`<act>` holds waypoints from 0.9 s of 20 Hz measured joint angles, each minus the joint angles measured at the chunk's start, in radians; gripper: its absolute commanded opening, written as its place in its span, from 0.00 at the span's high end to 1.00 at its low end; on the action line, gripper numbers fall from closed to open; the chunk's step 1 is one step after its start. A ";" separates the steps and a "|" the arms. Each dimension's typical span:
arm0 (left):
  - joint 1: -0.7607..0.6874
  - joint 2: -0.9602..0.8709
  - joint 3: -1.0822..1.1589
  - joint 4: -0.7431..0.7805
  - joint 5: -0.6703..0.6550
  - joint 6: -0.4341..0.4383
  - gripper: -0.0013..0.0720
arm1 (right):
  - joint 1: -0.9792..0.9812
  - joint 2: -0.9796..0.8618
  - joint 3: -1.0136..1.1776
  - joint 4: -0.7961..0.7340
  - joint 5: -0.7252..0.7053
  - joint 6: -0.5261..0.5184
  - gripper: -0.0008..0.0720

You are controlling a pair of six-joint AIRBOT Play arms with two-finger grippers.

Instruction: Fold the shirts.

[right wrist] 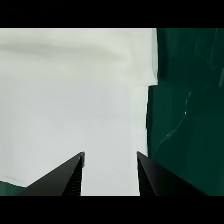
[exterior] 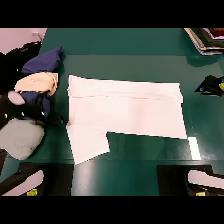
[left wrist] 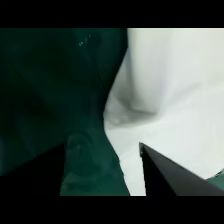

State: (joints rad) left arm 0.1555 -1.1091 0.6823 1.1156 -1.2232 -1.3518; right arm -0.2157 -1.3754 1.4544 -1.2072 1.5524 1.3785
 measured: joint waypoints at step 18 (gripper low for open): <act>0.002 0.112 -0.169 -0.283 0.057 0.165 0.96 | -0.145 0.211 -0.396 -0.081 0.039 0.000 0.46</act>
State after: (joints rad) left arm 0.1570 -0.9974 0.5137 0.8322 -1.1660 -1.1866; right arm -0.3611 -1.1645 1.0588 -1.2884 1.5917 1.3785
